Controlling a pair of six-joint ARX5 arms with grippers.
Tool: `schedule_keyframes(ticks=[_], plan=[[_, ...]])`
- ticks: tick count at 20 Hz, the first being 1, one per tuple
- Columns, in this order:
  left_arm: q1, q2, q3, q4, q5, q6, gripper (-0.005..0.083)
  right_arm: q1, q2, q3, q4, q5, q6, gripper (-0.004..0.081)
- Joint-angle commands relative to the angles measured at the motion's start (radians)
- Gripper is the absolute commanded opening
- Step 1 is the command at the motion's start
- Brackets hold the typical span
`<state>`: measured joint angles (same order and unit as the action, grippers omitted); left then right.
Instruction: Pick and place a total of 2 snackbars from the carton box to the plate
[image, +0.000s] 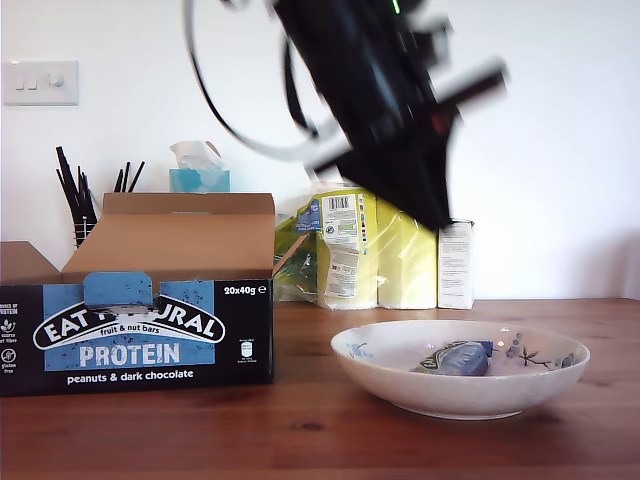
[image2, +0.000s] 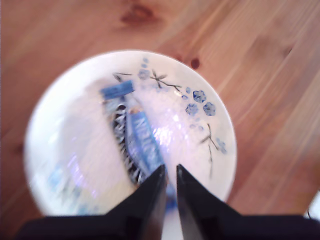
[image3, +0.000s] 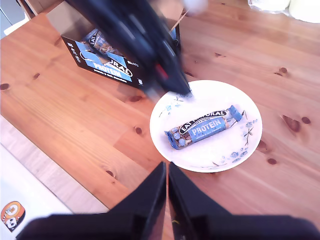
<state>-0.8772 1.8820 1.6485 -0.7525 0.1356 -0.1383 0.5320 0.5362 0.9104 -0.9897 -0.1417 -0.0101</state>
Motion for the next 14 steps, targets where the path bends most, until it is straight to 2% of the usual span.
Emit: schedule_keyframes(ticks=[1,4,9,14], plan=[[0.018,-0.028,0.01,-0.061,-0.043,-0.011,-0.0019,0.003,-0.004,0.005,0.01,0.002,-0.028,-0.0013],[0.055,-0.069,0.01,-0.132,-0.116,-0.008,-0.0019,0.003,-0.004,0.005,0.065,-0.042,-0.05,-0.0013],[0.15,-0.078,0.005,-0.219,-0.148,0.034,-0.0019,0.005,-0.002,0.014,0.134,-0.122,-0.047,-0.0013],[0.281,-0.078,-0.022,-0.25,-0.188,0.027,-0.0019,0.005,0.018,0.041,0.153,-0.126,-0.047,-0.0013]])
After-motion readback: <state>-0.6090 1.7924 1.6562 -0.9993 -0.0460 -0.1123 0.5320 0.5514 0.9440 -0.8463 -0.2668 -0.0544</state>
